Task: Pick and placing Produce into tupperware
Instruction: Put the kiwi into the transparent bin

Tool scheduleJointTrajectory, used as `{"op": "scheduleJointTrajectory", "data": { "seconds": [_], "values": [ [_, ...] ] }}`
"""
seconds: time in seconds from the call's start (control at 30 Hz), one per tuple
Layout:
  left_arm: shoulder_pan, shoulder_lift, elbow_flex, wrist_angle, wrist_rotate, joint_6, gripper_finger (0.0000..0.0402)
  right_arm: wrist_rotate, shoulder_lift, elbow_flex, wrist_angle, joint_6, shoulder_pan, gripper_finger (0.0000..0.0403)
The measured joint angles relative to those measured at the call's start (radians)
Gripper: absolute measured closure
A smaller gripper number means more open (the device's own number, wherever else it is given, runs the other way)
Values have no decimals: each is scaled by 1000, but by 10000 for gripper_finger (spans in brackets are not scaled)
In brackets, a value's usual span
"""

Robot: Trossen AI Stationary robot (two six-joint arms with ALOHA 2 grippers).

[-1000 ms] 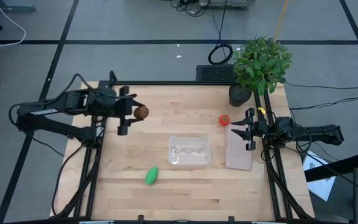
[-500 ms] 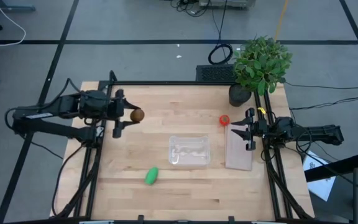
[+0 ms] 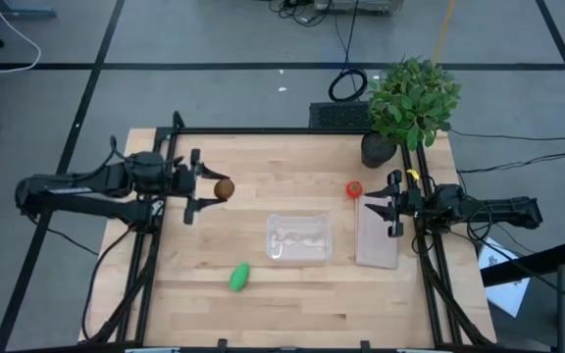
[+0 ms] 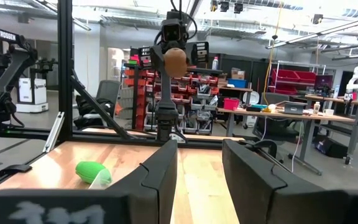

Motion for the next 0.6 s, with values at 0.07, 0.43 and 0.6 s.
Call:
{"op": "scheduleJointTrajectory", "data": {
  "seconds": [0.07,0.43,0.6],
  "values": [
    [0,-12,-26,22,-1,14,163,0,0,0,0,0,0,282],
    [29,-152,-96,12,-18,9,163,0,0,0,0,8,0,282],
    [37,-202,-151,40,-8,-47,163,0,0,0,0,6,0,282]
  ]
}}
